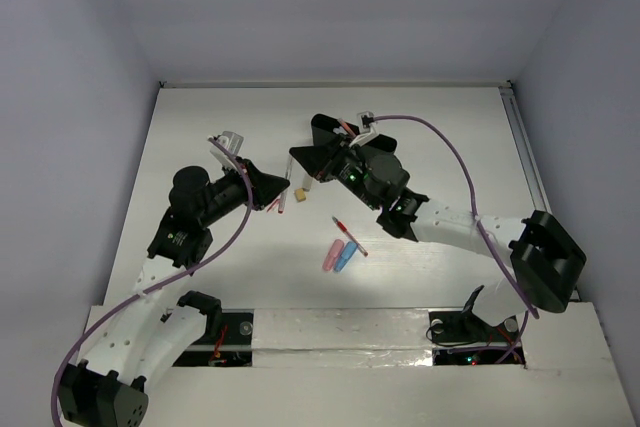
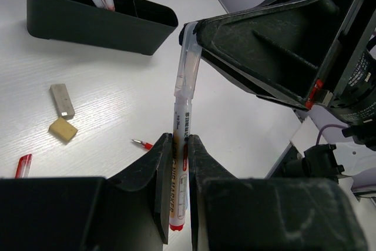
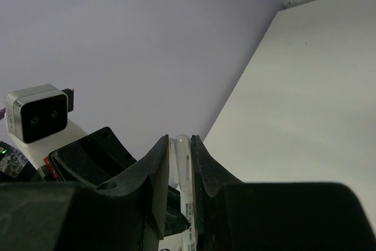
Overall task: Sort the stationery into containers
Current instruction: Close the pen cap on the pen.
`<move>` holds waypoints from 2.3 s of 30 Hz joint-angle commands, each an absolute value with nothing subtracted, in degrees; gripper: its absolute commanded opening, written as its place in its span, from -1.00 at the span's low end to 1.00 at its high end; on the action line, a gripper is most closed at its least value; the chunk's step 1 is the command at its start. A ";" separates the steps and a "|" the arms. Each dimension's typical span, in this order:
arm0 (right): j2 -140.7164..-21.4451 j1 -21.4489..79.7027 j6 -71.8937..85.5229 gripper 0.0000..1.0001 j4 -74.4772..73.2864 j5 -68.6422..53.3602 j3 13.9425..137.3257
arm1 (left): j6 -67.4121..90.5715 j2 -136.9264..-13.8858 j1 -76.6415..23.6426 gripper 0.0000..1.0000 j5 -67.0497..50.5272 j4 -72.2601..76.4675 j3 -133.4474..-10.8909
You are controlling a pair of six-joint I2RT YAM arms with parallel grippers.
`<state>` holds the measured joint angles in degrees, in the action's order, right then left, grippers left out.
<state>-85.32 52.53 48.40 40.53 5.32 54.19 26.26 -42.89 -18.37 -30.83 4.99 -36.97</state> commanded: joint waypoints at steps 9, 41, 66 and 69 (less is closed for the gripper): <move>-83.85 55.20 49.75 -1.00 39.29 1.05 51.68 | 28.48 -42.10 -17.93 -1.00 -23.82 14.33 -39.55; -84.29 51.24 43.86 -1.00 11.00 -21.52 66.09 | 16.43 -38.67 -19.51 -1.00 -23.82 5.54 -45.26; -90.26 52.29 43.51 -1.00 9.94 -30.76 65.73 | 17.93 -39.99 -19.51 -1.00 -18.72 9.76 -49.39; -91.41 52.29 43.07 -1.00 8.79 -31.29 66.44 | 17.67 -39.73 -19.51 -1.00 -18.37 9.49 -49.66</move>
